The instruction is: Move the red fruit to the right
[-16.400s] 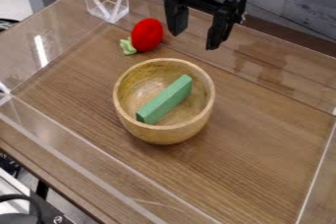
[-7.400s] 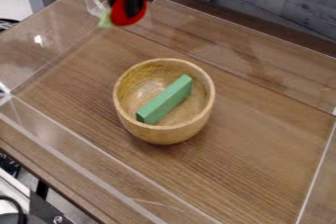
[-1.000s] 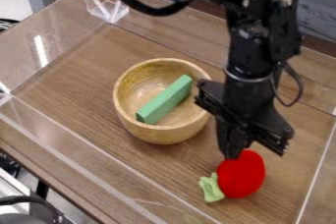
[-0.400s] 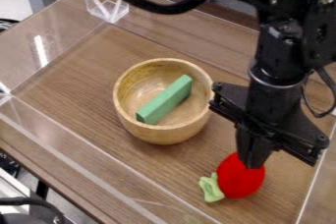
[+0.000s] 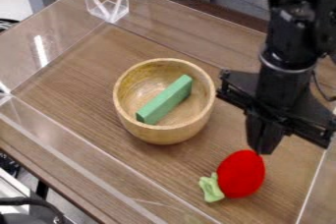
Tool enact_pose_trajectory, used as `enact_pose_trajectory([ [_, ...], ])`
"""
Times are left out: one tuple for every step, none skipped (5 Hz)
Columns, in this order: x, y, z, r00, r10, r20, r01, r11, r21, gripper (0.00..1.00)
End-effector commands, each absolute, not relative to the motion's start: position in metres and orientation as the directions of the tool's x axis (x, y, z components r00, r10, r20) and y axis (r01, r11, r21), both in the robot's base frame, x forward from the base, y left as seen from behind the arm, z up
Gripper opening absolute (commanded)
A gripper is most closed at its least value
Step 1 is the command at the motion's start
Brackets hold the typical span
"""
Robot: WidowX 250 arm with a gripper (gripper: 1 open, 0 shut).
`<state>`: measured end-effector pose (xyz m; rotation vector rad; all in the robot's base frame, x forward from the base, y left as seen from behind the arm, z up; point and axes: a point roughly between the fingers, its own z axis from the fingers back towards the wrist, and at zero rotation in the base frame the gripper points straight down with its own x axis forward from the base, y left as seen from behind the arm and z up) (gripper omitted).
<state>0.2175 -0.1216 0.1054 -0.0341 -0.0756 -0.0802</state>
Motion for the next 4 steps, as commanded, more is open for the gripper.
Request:
enact_pose_trajectory([
  [0.226, -0.118, 0.122, 0.990, -0.089, 0.110, 0.094, 0.995, -0.042, 1.00],
  [0.226, -0.114, 0.128, 0.988, -0.110, 0.105, 0.115, 0.993, -0.040, 0.00],
  [0.227, -0.111, 0.120, 0.986, -0.129, 0.101, 0.133, 0.990, -0.037, 0.00],
  [0.227, -0.107, 0.108, 0.983, -0.160, 0.089, 0.164, 0.986, -0.036, 1.00],
])
